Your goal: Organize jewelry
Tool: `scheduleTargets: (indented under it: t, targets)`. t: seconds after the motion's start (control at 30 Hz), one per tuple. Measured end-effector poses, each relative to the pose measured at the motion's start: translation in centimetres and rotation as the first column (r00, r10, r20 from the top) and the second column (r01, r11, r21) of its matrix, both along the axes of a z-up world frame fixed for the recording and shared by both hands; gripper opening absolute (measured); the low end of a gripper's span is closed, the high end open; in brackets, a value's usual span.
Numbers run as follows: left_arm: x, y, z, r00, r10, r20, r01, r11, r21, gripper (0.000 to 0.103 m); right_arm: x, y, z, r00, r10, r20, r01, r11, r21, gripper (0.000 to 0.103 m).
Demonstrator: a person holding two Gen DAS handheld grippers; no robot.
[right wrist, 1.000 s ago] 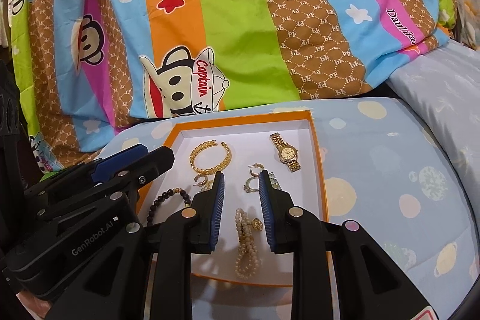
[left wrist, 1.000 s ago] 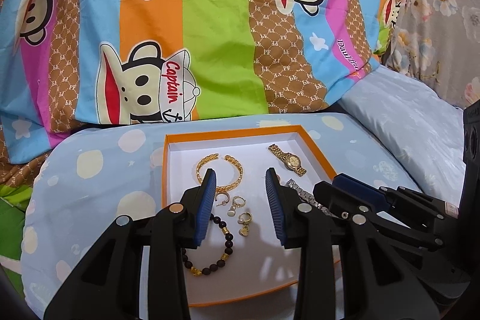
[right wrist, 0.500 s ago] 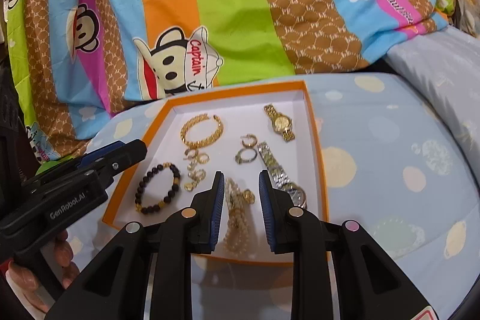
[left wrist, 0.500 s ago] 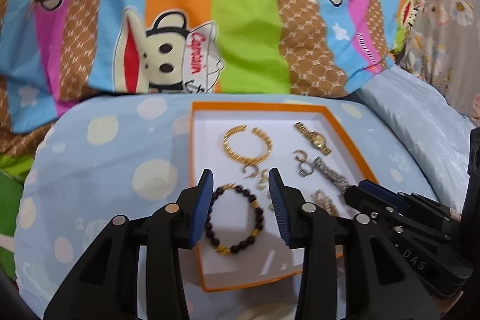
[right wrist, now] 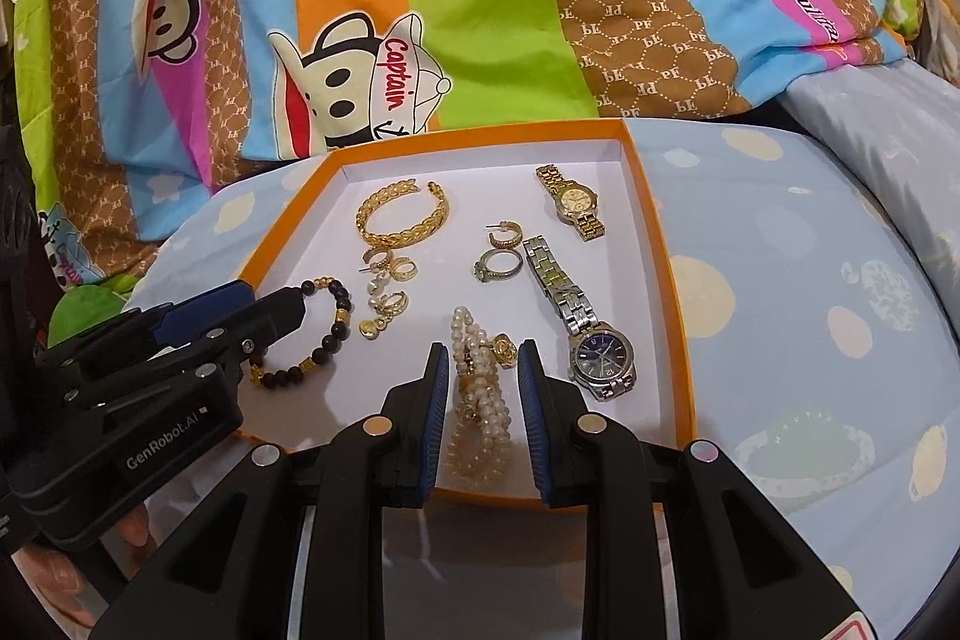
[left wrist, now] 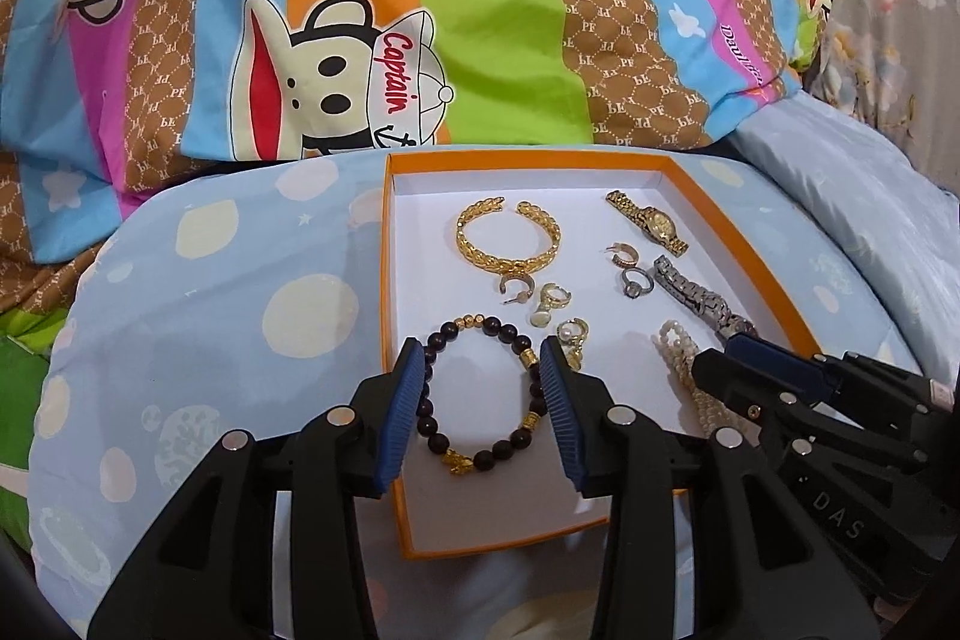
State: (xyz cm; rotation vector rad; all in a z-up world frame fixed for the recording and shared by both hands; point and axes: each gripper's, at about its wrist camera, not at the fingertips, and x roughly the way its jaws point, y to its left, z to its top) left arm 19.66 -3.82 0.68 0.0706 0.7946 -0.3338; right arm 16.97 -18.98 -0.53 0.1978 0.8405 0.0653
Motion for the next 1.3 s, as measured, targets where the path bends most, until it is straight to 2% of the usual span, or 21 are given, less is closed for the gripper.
scheduleTargets:
  t: [0.23,0.47,0.53,0.6,0.63,0.7,0.73,0.8,0.93,1.3]
  targets:
    - [-1.2,-0.6,-0.4,1.000,-0.013,0.023,0.012,0.999,0.047,0.044,-0.5,0.5,-0.1,1.000,0.005,-0.005,-0.005,1.000,-0.017,0.024]
    - [-2.1,-0.4,-0.2,1.000,-0.010,0.020,0.009,0.999,0.040,0.044,-1.2,0.6,0.1,1.000,-0.013,0.003,0.013,1.000,-0.017,0.025]
    - [-2.5,-0.2,0.1,1.000,0.004,0.025,-0.005,1.000,0.031,0.044,-1.9,0.3,0.4,0.999,-0.034,0.021,0.034,0.999,0.003,0.025]
    - [-3.1,0.0,0.4,0.999,0.018,0.033,-0.018,1.000,0.020,0.045,-3.0,0.4,1.0,0.997,-0.053,0.051,0.054,0.998,-0.015,0.026]
    - [-3.4,0.1,0.6,0.999,0.025,0.039,-0.025,1.000,0.017,0.052,-3.4,0.5,1.2,0.996,-0.061,0.066,0.063,0.998,-0.029,0.028]
    - [-4.4,0.3,1.0,0.997,0.040,0.062,-0.040,0.999,0.009,0.057,-4.7,0.7,1.6,0.992,-0.083,0.099,0.089,0.995,-0.052,0.043]
    - [-4.9,0.3,1.1,0.996,0.048,0.074,-0.049,0.999,0.014,0.060,-5.2,0.8,1.7,0.990,-0.089,0.108,0.096,0.994,-0.060,0.043]
    - [-6.0,0.3,1.1,0.994,0.051,0.097,-0.054,0.998,0.030,0.061,-6.2,1.1,1.9,0.988,-0.100,0.121,0.111,0.990,-0.084,0.043]
    - [-7.4,0.2,0.7,0.994,0.058,0.096,-0.064,0.996,0.062,0.061,-7.5,1.3,1.9,0.986,-0.115,0.124,0.128,0.987,-0.100,0.045]
    - [-10.3,1.2,0.2,0.989,0.122,0.085,-0.129,0.988,0.090,0.063,-11.1,2.6,2.0,0.985,-0.127,0.116,0.145,0.975,-0.171,0.061]
